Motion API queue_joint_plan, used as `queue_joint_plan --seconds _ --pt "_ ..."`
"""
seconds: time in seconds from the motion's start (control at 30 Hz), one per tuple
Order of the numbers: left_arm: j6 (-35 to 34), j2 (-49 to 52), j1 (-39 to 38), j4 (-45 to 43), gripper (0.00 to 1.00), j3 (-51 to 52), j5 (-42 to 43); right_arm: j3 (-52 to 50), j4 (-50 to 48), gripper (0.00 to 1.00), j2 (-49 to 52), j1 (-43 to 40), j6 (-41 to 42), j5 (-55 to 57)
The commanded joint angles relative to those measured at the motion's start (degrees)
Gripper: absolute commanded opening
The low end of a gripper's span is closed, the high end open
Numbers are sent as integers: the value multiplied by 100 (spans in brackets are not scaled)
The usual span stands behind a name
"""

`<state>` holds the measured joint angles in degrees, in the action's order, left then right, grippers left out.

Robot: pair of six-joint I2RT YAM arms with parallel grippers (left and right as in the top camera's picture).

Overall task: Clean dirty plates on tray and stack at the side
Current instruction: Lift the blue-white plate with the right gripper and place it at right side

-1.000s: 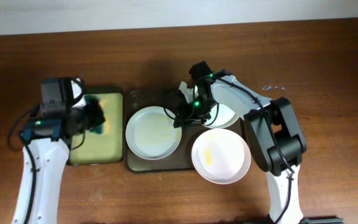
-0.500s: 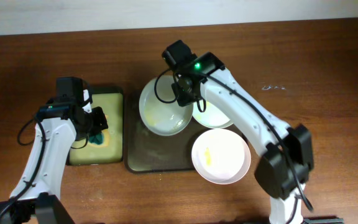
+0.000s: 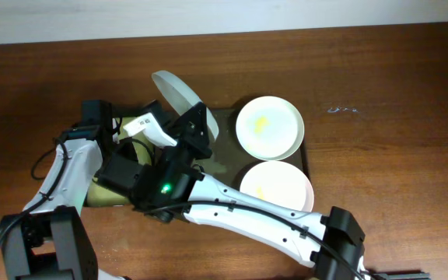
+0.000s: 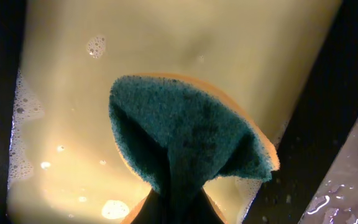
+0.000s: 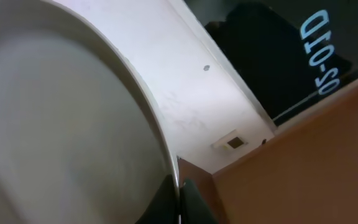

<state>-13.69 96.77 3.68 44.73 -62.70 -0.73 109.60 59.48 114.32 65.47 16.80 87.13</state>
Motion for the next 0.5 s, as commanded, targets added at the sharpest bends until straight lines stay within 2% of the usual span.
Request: queue_joint_plan --seconds 0.0,0.03,0.07,0.1,0.2,0.23,0.3,0.37,0.47 --pt "52 -2 13 -7 0 4 -57 46 166 4 -46 -173 750 -24" --pt "52 -2 13 -11 0 4 -57 44 210 4 -39 -286 470 -505" --pt "52 -2 13 -7 0 4 -57 44 407 4 -39 -391 581 -516" --pt "52 -2 13 -9 0 4 -57 46 455 4 -42 -579 861 -1036" --pt "52 -2 13 -9 0 4 -55 68 459 4 -50 -1792 461 -5346" --pt "52 -2 13 -11 0 4 -55 122 487 4 -122 -2568 74 -7289" --pt "52 -2 13 -13 0 4 -55 127 671 4 -420 -3700 -160 -8972" --pt "52 -2 13 9 0 4 -55 127 1163 4 -756 -5602 -160 -9840" --pt "48 -2 13 7 0 4 -31 74 1742 4 -654 -8172 -162 -9849"
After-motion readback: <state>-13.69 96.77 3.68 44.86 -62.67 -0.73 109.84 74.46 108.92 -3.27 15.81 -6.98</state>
